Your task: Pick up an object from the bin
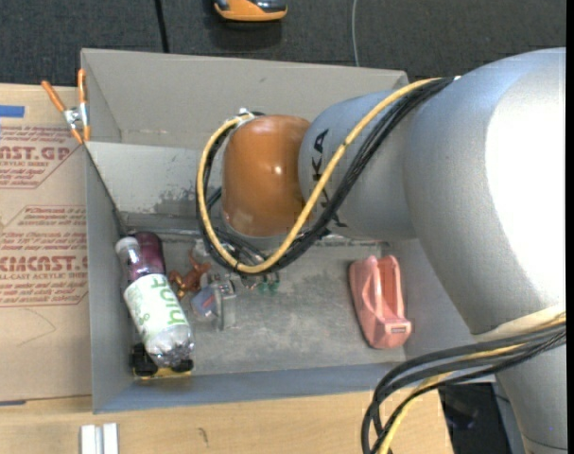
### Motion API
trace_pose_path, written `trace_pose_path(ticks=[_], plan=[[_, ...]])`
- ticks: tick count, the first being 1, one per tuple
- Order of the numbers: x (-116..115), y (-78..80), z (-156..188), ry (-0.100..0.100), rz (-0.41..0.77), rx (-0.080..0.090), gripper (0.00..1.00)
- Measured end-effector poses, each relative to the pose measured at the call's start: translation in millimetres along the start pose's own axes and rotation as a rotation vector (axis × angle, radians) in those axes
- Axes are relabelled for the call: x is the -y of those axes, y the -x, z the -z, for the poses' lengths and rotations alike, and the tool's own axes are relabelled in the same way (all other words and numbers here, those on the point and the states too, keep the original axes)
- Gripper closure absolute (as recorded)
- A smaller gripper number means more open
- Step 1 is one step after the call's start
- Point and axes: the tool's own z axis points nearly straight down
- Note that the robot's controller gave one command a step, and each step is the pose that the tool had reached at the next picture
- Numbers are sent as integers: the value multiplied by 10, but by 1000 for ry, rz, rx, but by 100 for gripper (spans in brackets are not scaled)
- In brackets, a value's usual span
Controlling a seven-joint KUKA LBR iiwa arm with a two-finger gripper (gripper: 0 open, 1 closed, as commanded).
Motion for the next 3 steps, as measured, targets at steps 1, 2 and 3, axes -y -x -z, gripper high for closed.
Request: trace_pose_path(ticks=[1,2,3], plan=[[-312,295,-221,2,179,1,100],[-312,295,-221,2,179,1,100],[-312,125,305,0,231,-3,100]])
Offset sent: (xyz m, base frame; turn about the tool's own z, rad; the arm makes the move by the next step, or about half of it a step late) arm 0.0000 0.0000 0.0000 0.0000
